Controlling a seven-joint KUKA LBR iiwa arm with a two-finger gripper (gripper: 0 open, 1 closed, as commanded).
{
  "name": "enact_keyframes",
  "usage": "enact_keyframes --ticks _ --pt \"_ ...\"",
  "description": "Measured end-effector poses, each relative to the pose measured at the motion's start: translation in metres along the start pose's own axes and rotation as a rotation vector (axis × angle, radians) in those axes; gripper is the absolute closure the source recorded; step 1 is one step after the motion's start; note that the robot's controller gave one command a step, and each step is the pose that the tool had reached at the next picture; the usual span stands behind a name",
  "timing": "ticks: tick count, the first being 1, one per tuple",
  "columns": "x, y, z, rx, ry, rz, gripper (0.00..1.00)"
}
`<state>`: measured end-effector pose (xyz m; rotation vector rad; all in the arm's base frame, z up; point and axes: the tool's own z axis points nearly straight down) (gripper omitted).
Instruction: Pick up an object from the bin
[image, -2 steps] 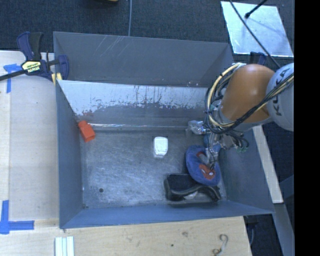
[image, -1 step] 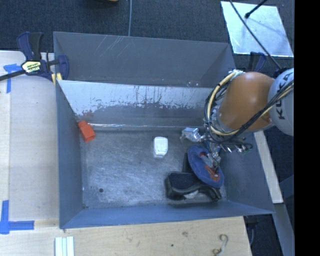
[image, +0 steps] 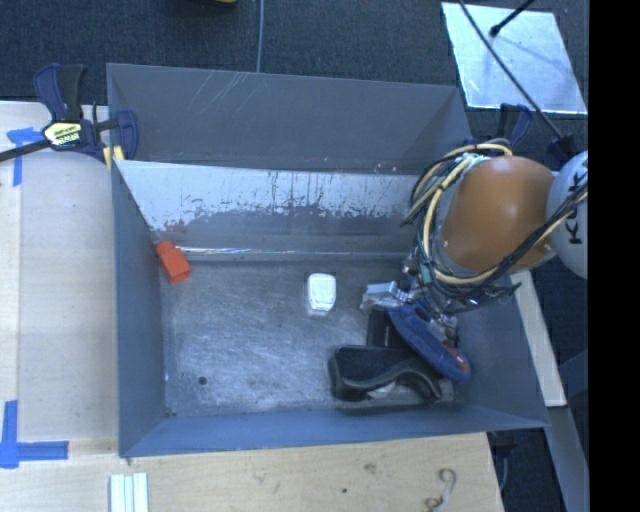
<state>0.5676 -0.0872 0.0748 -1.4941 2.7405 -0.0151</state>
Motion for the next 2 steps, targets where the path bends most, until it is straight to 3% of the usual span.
enact_keyframes --ticks 1,2 --pt "0.001 -0.001 -0.001 0.002 0.002 0.003 1.0" --pt "0.005 -0.008 -0.125 -0.007 0.008 0.029 1.0"
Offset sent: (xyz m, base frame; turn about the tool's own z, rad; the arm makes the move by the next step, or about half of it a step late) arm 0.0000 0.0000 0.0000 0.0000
